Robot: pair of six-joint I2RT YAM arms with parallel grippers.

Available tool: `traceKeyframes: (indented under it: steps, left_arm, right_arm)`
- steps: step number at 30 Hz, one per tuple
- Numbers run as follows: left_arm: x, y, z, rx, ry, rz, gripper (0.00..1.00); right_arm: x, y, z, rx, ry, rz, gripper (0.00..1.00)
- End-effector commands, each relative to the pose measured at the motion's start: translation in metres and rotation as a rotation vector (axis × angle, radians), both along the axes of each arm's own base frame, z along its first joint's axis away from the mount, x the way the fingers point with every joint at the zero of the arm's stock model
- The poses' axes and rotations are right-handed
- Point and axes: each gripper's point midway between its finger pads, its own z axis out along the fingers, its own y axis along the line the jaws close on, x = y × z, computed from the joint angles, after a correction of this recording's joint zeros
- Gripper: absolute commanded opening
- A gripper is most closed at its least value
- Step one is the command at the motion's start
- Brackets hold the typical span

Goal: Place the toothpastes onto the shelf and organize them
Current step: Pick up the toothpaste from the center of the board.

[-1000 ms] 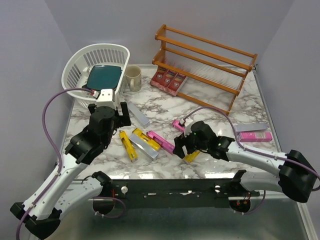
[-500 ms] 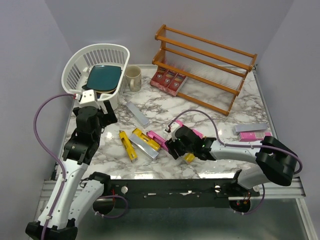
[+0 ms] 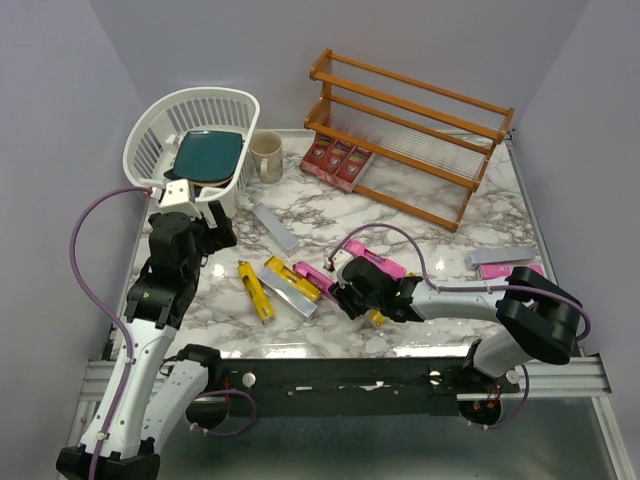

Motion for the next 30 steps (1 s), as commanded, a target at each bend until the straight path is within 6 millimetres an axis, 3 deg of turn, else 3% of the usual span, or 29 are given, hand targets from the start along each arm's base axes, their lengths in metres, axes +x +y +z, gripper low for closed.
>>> traceKeyframes:
  steps: [1, 4, 17, 21, 25, 26, 30]
  left_arm:
    - [0.0, -0.004, 0.005, -0.022, -0.029, -0.022, 0.99]
    - [0.0, -0.003, 0.005, -0.021, -0.03, -0.019, 0.99]
    - [0.002, -0.005, 0.001, -0.039, -0.023, -0.036, 0.99]
    - [0.002, -0.006, 0.001, -0.043, -0.024, -0.04, 0.99]
    - [0.002, -0.006, 0.001, -0.046, -0.026, -0.044, 0.99]
    - [0.002, -0.006, 0.001, -0.048, -0.024, -0.043, 0.99]
    - [0.001, -0.007, 0.001, -0.049, -0.027, -0.045, 0.99]
  right_arm:
    - [0.001, 0.004, 0.006, 0.022, -0.015, -0.009, 0.43]
    - [-0.003, -0.001, 0.01, 0.041, -0.002, -0.029, 0.35]
    - [-0.001, -0.012, 0.075, 0.305, -0.046, -0.203, 0.29]
    - [0.011, -0.024, 0.106, 0.443, -0.06, -0.305, 0.29]
    - [0.027, -0.04, 0.122, 0.596, 0.001, -0.398, 0.29]
    - [0.037, -0.051, 0.122, 0.632, 0.018, -0.459, 0.3]
    - [0.048, -0.055, 0.134, 0.738, 0.098, -0.466, 0.3]
